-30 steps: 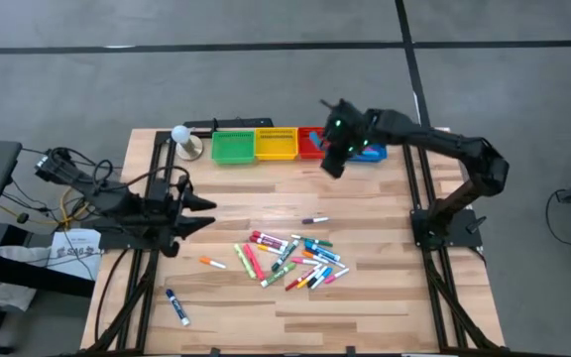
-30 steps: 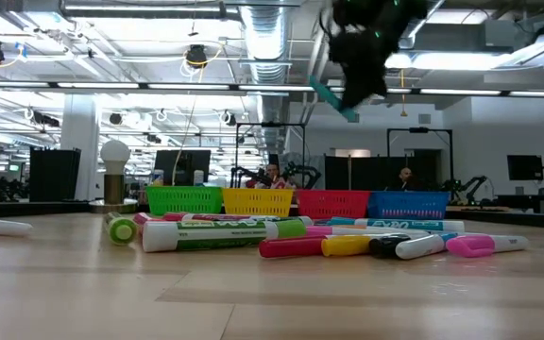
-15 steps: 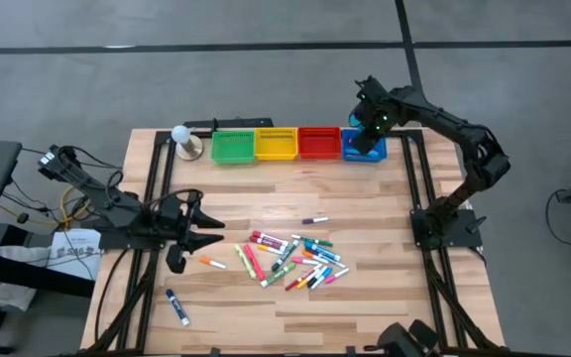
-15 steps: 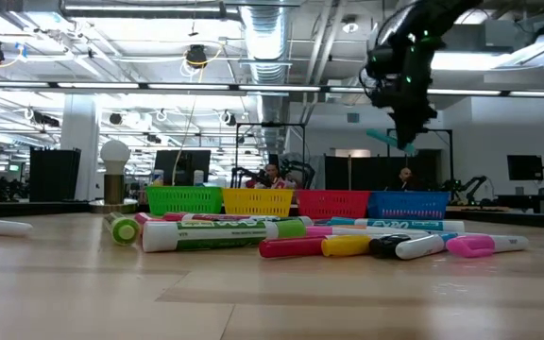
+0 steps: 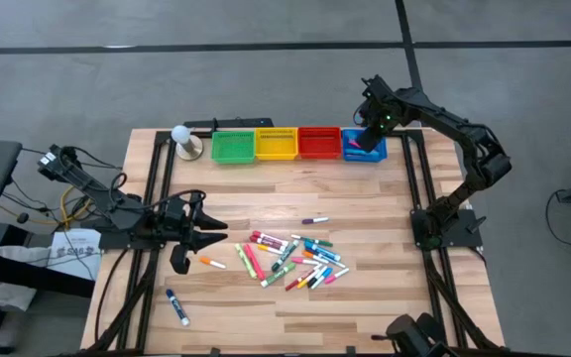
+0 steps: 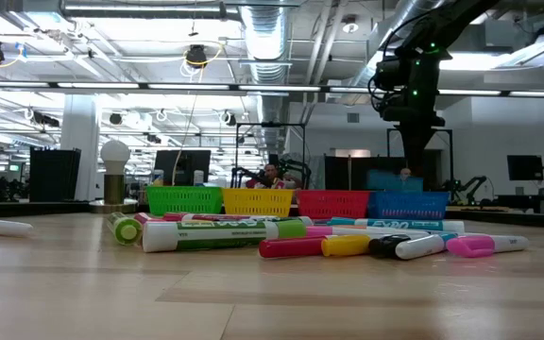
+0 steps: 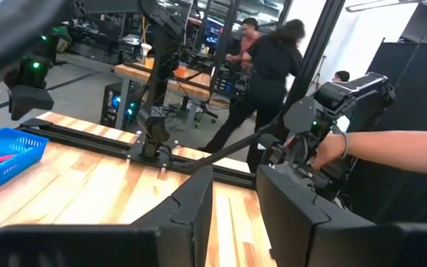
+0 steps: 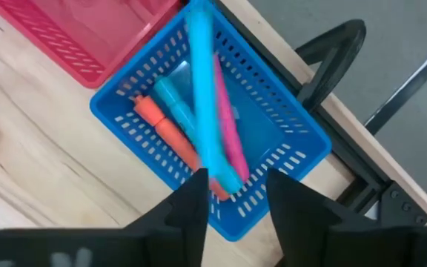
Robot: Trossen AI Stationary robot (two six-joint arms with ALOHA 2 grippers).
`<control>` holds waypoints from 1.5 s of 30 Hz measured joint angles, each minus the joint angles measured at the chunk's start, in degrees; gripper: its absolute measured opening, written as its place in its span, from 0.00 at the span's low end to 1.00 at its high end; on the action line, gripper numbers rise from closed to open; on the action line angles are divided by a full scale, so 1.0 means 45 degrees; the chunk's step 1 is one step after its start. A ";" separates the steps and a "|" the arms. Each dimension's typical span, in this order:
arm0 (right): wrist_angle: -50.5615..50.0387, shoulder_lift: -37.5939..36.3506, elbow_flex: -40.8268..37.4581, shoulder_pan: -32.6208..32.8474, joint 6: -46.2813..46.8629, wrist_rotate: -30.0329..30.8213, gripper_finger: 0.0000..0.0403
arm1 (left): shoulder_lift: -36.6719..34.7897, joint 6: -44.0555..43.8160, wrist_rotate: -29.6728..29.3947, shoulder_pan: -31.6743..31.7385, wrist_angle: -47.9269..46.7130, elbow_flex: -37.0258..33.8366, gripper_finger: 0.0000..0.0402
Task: Pick & Place Markers
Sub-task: Put the light green highlighter pen into the blue basket
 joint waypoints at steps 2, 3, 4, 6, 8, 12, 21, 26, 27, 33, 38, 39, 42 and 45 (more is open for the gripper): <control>-0.0106 0.0000 0.0000 -0.0006 -0.0130 -0.0003 0.35 | 0.0000 0.0002 -0.0001 0.0000 0.0000 0.0000 0.26; -0.0151 0.0000 -0.0005 -0.0013 -0.0135 -0.0003 0.36 | 0.0000 0.0003 -0.0001 0.0000 0.0003 0.0000 0.26; -0.0141 0.0000 -0.0005 -0.0012 -0.0131 -0.0004 0.38 | 0.0000 0.0004 -0.0001 0.0000 0.0008 0.0000 0.26; -0.0128 -0.0002 -0.0003 -0.0008 -0.0126 -0.0027 0.39 | 0.0000 0.0004 -0.0001 0.0000 0.0017 0.0000 0.26; -0.0155 -0.0001 -0.0005 -0.0008 -0.0044 -0.0027 0.41 | 0.0000 0.0004 -0.0001 0.0000 0.0019 0.0000 0.26; -0.0188 -0.0005 -0.0005 0.0108 0.0295 -0.0051 0.41 | 0.0000 0.0004 -0.0001 0.0000 0.0019 0.0000 0.26; 0.0639 -0.0930 -0.0015 0.1144 0.1861 -0.3782 0.36 | 0.0000 0.0150 -0.0001 0.0000 0.0015 0.0000 0.26; 0.1734 -0.2168 -0.0015 0.2683 0.3288 -0.4274 0.34 | 0.0000 0.1159 -0.0001 0.0000 -0.0074 0.0000 0.26; 0.1971 -0.2471 -0.0015 0.3107 0.3588 -0.4135 0.33 | 0.0000 0.1374 -0.0001 0.0000 -0.0144 0.0000 0.26; 0.2579 -0.4046 -0.0015 0.6299 0.5846 -0.1778 0.33 | -0.0011 0.0460 0.0482 0.0525 -0.2431 0.0000 0.26; 0.2512 -0.4572 -0.0015 0.9808 0.8362 0.1239 0.34 | -0.0015 -0.0195 0.3126 0.2213 -0.4599 -0.0019 0.26; 0.2502 -0.4573 -0.0015 1.0510 0.9014 0.1808 0.34 | -0.0015 -0.0045 0.3694 0.2625 -0.4845 -0.0019 0.26; 0.2415 -0.4277 -0.0015 1.2502 1.1071 0.3128 0.33 | 0.0052 0.0590 0.5854 0.4028 -0.5667 -0.0019 0.26; 0.2369 -0.3610 -0.0015 1.4352 1.2855 0.4268 0.33 | 0.0270 0.1190 0.8215 0.5626 -0.6367 -0.0019 0.26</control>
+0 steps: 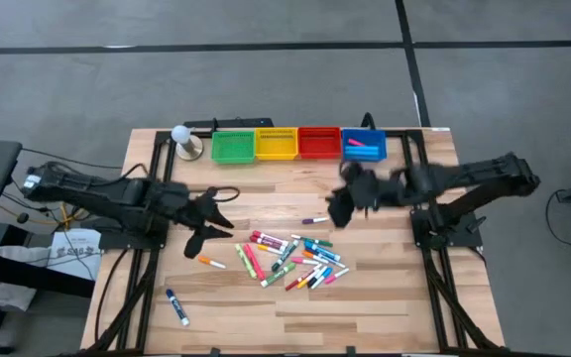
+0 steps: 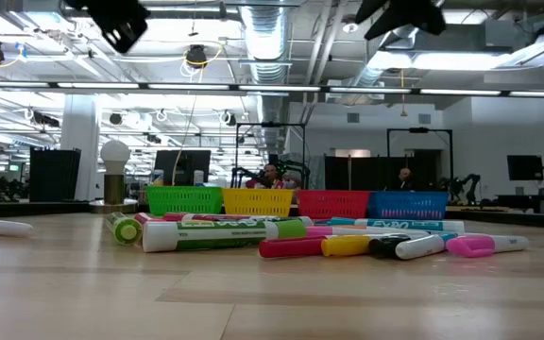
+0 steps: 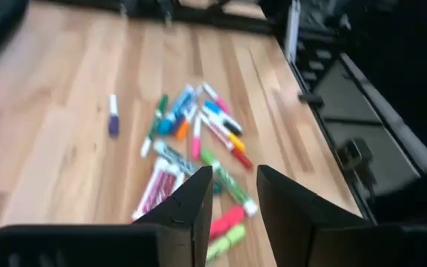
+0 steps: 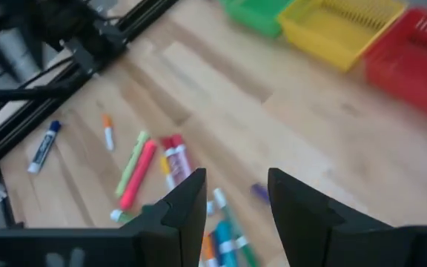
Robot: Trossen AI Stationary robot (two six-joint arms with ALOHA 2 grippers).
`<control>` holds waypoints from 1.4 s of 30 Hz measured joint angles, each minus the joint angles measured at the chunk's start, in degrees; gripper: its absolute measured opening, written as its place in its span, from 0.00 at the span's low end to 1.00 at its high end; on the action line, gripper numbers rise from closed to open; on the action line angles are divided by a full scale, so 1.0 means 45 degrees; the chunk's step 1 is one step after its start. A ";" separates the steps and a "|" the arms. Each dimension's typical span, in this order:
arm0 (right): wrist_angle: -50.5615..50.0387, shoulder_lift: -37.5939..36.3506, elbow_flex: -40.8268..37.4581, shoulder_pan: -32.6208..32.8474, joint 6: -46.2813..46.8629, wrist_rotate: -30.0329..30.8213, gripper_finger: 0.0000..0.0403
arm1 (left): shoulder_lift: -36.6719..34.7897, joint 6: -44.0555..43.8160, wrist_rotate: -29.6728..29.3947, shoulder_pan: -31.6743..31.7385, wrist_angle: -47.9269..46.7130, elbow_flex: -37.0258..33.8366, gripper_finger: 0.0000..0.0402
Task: Pick & Place Markers
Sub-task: Put the light green highlighter pen into the blue basket
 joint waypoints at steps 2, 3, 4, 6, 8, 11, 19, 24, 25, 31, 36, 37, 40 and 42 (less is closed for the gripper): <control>0.0014 0.0582 0.0000 0.1061 0.1171 0.0914 0.33 | 0.0262 0.0650 0.1502 0.0901 -0.0490 0.0000 0.26; 0.0011 0.0878 0.0000 0.1576 0.1750 0.1359 0.33 | 0.0433 0.1092 0.2149 0.1281 -0.0657 0.0000 0.26; 0.0026 0.1193 0.0000 0.2040 0.2348 0.1780 0.33 | 0.0625 0.1620 0.2655 0.1544 -0.0780 0.0000 0.26; 0.0107 0.1767 0.0000 0.2806 0.3588 0.2463 0.33 | 0.0997 0.2823 0.3253 0.1801 -0.0985 0.0000 0.26; 0.0211 0.2327 0.0000 0.3451 0.4693 0.2855 0.33 | 0.1470 0.4096 0.3406 0.1760 -0.0953 0.0000 0.26; 0.0549 0.3077 0.0000 0.4211 0.6175 0.3083 0.33 | 0.2319 0.5597 0.3421 0.1479 -0.0944 0.0000 0.26; 0.2339 0.4659 0.0000 0.5375 0.8032 0.3073 0.33 | 0.5003 0.7261 0.3426 0.0418 -0.0419 -0.0289 0.26; 0.2914 0.5060 0.0005 0.5674 0.8376 0.3073 0.33 | 0.6609 0.7314 0.3328 -0.0019 0.0305 -0.0568 0.26; 0.2919 0.5055 0.0005 0.5726 0.8379 0.3083 0.33 | 0.6899 0.7316 0.3193 -0.0076 0.0421 -0.0573 0.26; 0.2867 0.4917 0.0015 0.5797 0.8371 0.3123 0.33 | 0.8100 0.8160 0.2088 -0.0123 0.1287 -0.0573 0.26; 0.2866 0.4907 0.0015 0.5783 0.8376 0.3059 0.33 | 0.8614 0.8326 0.1785 -0.0091 0.1704 -0.0573 0.26; 0.2871 0.4907 0.0015 0.5783 0.8378 0.3061 0.33 | 0.8710 0.8429 0.1785 -0.0089 0.1722 -0.0573 0.26; 0.2879 0.4907 0.0015 0.5808 0.8379 0.3058 0.33 | 0.9040 0.9048 0.1781 -0.0089 0.1750 -0.0573 0.26; 0.2880 0.4907 0.0015 0.5807 0.8381 0.3054 0.33 | 0.9350 0.9392 0.1788 -0.0089 0.1750 -0.0573 0.26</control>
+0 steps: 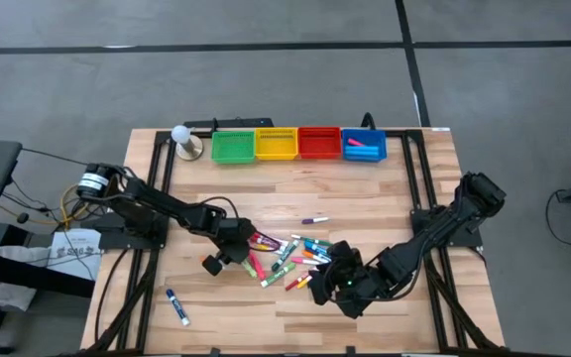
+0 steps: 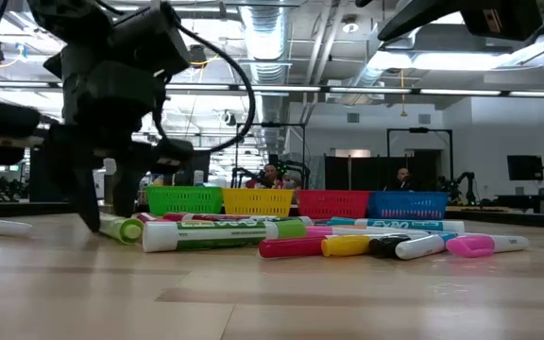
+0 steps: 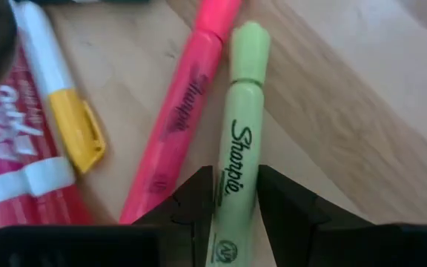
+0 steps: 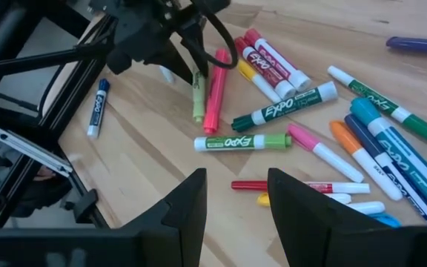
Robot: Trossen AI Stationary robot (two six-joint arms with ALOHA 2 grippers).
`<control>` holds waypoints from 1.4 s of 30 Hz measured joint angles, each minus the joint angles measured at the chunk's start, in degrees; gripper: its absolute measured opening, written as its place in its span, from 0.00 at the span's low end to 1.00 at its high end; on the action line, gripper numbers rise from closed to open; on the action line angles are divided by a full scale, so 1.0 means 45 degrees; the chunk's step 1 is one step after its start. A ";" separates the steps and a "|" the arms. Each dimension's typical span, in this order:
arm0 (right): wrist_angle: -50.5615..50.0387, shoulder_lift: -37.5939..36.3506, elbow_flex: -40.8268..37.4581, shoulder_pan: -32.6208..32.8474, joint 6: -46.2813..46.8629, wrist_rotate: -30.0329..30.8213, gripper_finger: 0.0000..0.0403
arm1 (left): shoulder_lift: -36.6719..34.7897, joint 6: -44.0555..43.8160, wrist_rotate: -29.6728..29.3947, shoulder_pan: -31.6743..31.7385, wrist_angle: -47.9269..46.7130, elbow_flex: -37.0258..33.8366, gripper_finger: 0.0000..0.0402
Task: Pick & Place Markers
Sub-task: Put the light green highlighter pen into the blue basket
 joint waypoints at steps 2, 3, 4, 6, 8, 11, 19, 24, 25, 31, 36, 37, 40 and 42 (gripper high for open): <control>0.0028 0.0000 0.0000 0.0000 -0.0003 0.0003 0.33 | 0.0262 0.0209 0.0137 0.0010 0.0088 0.0060 0.26; 0.0024 0.0000 0.0000 -0.0005 -0.0001 0.0001 0.33 | 0.0398 0.0210 0.0143 0.0015 0.0109 0.0066 0.26; 0.0025 0.0000 0.0000 -0.0005 -0.0001 0.0000 0.33 | 0.0524 0.0209 0.0139 0.0011 0.0145 0.0066 0.26; 0.0029 0.0000 0.0000 -0.0005 -0.0005 0.0000 0.33 | 0.0682 0.0203 0.0191 0.0010 0.0212 0.0086 0.26; 0.0034 0.0000 0.0000 -0.0005 0.0000 -0.0010 0.33 | 0.0689 0.0172 0.0127 0.0000 0.0272 0.0073 0.26; 0.0198 0.0000 0.0000 -0.0013 -0.0002 -0.0019 0.33 | 0.0357 0.0123 -0.0047 -0.0012 0.0367 0.0044 0.25; 0.0883 0.0122 0.0000 -0.0099 -0.0571 -0.0012 0.33 | -0.0668 0.0004 -0.0537 -0.0004 0.0409 -0.0020 0.17; 0.1053 0.0131 0.0000 -0.0319 -0.0602 -0.0015 0.33 | -0.1377 -0.0726 -0.0475 0.0001 0.0416 -0.0020 0.19; 0.1170 0.0131 0.0000 -0.0363 -0.0680 -0.0010 0.33 | -0.1606 -0.0842 -0.0450 0.0000 0.0416 -0.0020 0.20; 0.2571 0.0131 0.0000 -0.0785 -0.2617 0.0200 0.33 | -0.3632 -0.2387 -0.0378 0.0000 0.1033 -0.0020 0.18; 0.5684 0.0131 0.0000 -0.0954 -0.7045 0.1848 0.31 | -0.5712 -0.4142 -0.0339 0.0000 0.3011 -0.0005 0.20; 0.6402 0.0131 0.0000 -0.0973 -0.8011 0.2117 0.31 | -0.6096 -0.4452 -0.0335 0.0000 0.3566 -0.0002 0.20; 0.8633 0.0131 0.0000 -0.1093 -1.0612 0.2397 0.29 | -0.7172 -0.5332 -0.0338 0.0005 0.5208 0.0014 0.19; 0.9792 0.0131 0.0000 -0.1256 -1.1851 0.2323 0.29 | -0.7628 -0.5858 -0.0328 0.0006 0.6338 0.0017 0.19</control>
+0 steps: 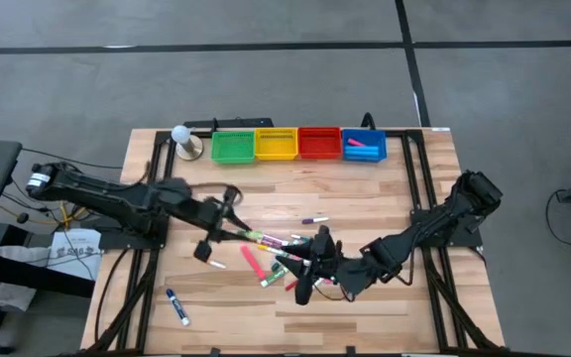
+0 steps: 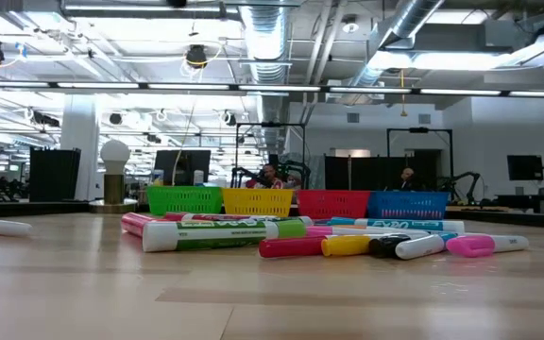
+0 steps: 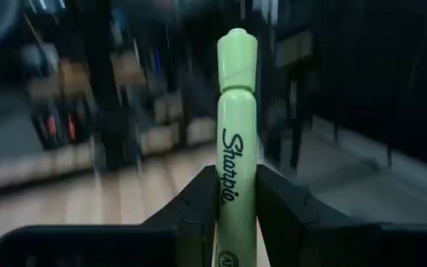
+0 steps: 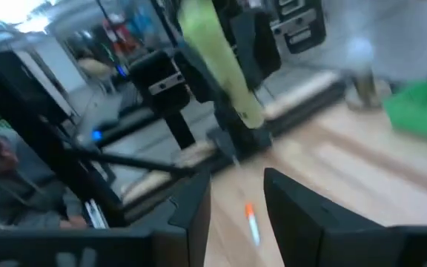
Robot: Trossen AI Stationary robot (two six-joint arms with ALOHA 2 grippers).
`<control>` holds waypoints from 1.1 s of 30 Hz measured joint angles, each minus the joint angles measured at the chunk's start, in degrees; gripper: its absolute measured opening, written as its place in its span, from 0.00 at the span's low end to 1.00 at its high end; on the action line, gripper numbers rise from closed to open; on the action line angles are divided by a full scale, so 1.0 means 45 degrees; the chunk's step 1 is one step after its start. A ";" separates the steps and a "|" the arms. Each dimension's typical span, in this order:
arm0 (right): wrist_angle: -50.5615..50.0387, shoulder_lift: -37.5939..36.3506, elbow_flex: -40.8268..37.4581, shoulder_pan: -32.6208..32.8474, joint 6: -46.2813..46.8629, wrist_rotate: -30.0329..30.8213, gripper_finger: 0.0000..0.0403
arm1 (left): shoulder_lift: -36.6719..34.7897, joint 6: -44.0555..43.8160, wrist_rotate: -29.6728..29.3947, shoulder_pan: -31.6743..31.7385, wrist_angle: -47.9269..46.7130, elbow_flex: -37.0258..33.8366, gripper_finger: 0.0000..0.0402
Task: Pick & Place Markers
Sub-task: Put the light green highlighter pen into the blue basket
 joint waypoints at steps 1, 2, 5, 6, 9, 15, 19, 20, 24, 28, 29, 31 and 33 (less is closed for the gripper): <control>0.0441 0.0000 0.0000 -0.0098 -0.0449 -0.0024 0.29 | -0.0184 -0.0211 -0.0001 0.0008 0.0475 0.0008 0.19; 0.0805 0.0000 0.0000 -0.0228 -0.0811 -0.0015 0.28 | -0.0247 -0.0426 0.0001 0.0003 0.0982 0.0008 0.19; 0.1747 0.0000 0.0000 -0.0653 -0.1547 -0.0090 0.28 | -0.0177 -0.1161 0.0000 0.0003 0.2241 0.0010 0.20; 0.2023 0.0000 0.0000 -0.0809 -0.1782 -0.0297 0.28 | -0.0073 -0.1383 -0.0002 -0.0006 0.2529 0.0012 0.20; 0.2590 0.0000 0.0066 -0.1270 -0.2326 -0.1254 0.28 | 0.0426 -0.1851 -0.0005 -0.0055 0.2772 0.0003 0.19; 0.3162 0.0000 0.0083 -0.1865 -0.2541 -0.2824 0.28 | 0.1520 -0.2584 -0.0012 -0.0055 0.3123 0.0004 0.20; 0.3193 0.0000 0.0083 -0.2039 -0.2536 -0.3032 0.31 | 0.1942 -0.2667 -0.0038 -0.0055 0.3230 -0.0007 0.19; 0.3197 0.0000 0.0083 -0.2063 -0.2537 -0.3032 0.32 | 0.2002 -0.2689 -0.0048 -0.0055 0.3359 -0.0007 0.19; 0.3191 0.0000 0.0083 -0.2167 -0.2541 -0.3032 0.41 | 0.2113 -0.2724 -0.0023 -0.0060 0.3391 -0.0007 0.20; 0.3178 0.0000 0.0083 -0.2328 -0.2514 -0.3051 0.46 | 0.2108 -0.2728 -0.0068 -0.0050 0.3437 -0.0007 0.20; 0.3169 0.0000 0.0083 -0.2355 -0.2507 -0.3106 0.45 | 0.2108 -0.2728 -0.0080 -0.0050 0.3442 -0.0007 0.20; 0.3176 0.0000 0.0083 -0.2376 -0.2510 -0.3213 0.40 | 0.2108 -0.2728 -0.0087 -0.0050 0.3438 -0.0007 0.21; 0.3193 0.0000 0.0083 -0.2392 -0.2508 -0.3379 0.30 | 0.2108 -0.2731 -0.0107 -0.0050 0.3428 -0.0007 0.22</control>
